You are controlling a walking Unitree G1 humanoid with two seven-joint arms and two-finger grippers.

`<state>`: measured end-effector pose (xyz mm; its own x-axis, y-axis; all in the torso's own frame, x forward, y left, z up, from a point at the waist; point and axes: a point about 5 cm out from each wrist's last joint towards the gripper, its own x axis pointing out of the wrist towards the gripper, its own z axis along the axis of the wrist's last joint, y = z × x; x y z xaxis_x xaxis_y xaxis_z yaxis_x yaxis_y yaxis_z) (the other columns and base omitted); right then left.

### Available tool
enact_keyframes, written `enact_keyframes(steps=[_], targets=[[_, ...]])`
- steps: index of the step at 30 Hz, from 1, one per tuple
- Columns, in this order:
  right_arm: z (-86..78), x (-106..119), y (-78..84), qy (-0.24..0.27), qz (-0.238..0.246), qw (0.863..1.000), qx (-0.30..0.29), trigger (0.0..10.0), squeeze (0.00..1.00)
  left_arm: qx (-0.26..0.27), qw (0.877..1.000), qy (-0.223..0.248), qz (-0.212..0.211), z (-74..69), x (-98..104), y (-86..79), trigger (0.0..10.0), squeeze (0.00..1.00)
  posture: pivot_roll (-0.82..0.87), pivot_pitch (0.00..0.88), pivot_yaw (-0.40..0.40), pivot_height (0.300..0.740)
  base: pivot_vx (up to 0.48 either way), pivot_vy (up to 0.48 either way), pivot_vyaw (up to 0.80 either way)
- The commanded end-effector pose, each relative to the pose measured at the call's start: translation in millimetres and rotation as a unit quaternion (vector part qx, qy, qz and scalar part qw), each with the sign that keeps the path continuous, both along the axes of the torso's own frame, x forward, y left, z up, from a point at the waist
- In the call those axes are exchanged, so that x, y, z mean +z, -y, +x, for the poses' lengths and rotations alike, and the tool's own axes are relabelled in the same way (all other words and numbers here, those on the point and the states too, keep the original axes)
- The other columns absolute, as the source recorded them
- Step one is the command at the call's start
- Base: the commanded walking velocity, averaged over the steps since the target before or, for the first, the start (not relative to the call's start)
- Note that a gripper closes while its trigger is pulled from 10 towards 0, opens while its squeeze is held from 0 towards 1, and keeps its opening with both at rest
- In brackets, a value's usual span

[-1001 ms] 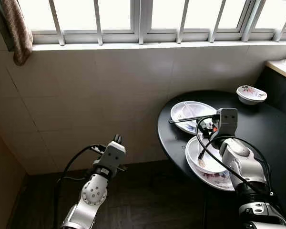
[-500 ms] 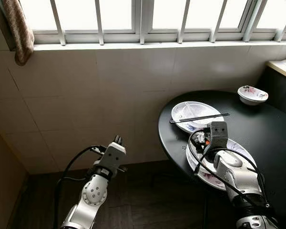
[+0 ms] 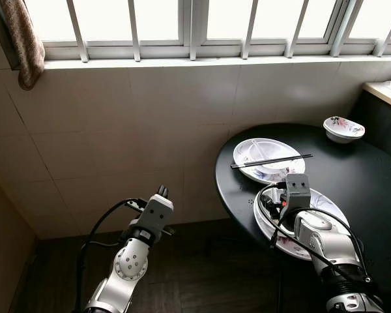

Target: Kitchen organization

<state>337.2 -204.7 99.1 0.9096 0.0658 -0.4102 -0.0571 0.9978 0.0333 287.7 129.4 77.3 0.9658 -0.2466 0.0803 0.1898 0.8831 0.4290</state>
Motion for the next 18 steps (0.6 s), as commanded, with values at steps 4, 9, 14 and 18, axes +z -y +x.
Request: enact_keyframes(steps=[4,9,14,18], targets=[[0.4,-8,9.0,-0.034,0.01,0.999,-0.009,10.0,0.0,-0.003,1.0,0.005,0.002,0.7,1,2.3,10.0,0.0,-0.09,0.0,-0.043,0.74,0.0,0.0,0.0],[0.8,-17,11.1,-0.061,0.021,0.998,0.008,10.0,0.0,-0.002,1.0,0.005,0.003,1.9,0,1.7,10.0,0.0,-0.09,0.0,-0.046,0.74,0.0,0.0,0.0],[1.1,-22,11.2,-0.078,0.013,0.996,0.027,10.0,0.0,0.002,1.0,0.006,0.004,2.8,1,0.1,10.0,0.0,-0.09,0.0,-0.048,0.74,0.0,0.0,0.0],[1.8,-25,14.2,-0.09,0.013,0.995,0.029,10.0,0.0,0.003,1.0,0.005,0.004,2.1,0,-0.3,10.0,0.0,-0.08,0.0,-0.05,0.74,0.0,0.0,0.0]])
